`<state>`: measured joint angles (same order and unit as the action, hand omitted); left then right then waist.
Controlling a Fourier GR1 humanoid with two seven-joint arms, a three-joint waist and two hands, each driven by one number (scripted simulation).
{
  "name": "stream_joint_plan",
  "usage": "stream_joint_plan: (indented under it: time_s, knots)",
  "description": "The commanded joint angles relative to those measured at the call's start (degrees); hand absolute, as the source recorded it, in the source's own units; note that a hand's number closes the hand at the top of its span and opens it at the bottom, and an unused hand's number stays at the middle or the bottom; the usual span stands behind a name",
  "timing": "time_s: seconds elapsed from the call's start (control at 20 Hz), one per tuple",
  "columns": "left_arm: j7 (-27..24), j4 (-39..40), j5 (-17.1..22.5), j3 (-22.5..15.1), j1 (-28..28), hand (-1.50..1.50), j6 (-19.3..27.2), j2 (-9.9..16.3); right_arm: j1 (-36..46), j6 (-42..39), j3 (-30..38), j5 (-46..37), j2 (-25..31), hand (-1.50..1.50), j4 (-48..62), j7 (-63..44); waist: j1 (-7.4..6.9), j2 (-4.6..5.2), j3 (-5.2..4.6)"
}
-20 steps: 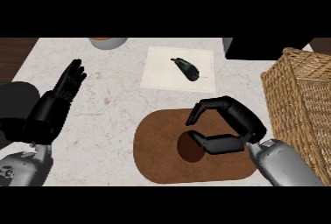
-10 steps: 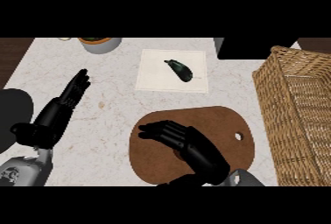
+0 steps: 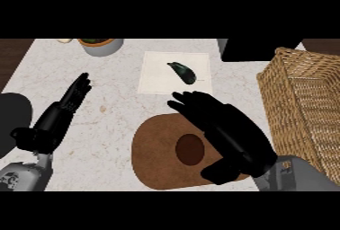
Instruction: Pick the cupcake from the cutting board and place it in the basket
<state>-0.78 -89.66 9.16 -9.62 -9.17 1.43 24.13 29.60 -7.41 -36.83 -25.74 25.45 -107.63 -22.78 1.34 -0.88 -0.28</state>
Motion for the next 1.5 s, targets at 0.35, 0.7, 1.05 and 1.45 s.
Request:
stream_joint_plan:
  time_s: [0.35,0.7,1.05,1.45]
  knots:
    - [0.5,0.1,1.2,1.6,-0.5,0.0,-2.9,-0.7,5.5,-30.1,10.0,24.8,6.7,-1.5,-13.2,-22.9,-0.96,0.64,0.23]
    - [-0.4,-0.4,-3.1,2.2,0.2,0.0,-2.9,-2.7,-0.4,-35.2,19.8,30.1,9.0,-1.5,-17.8,-23.3,-1.15,0.8,0.28]
    - [0.8,-5.1,-1.4,4.5,4.2,0.0,-7.0,-1.9,-8.0,-31.1,18.0,16.2,2.1,-1.5,-14.2,-13.8,-1.83,0.85,0.33]
    - [0.3,-2.5,-5.0,4.4,1.6,0.0,-6.0,-5.8,-12.2,-22.4,11.4,-1.1,-4.6,-1.5,-2.7,1.9,-1.67,0.91,0.31]
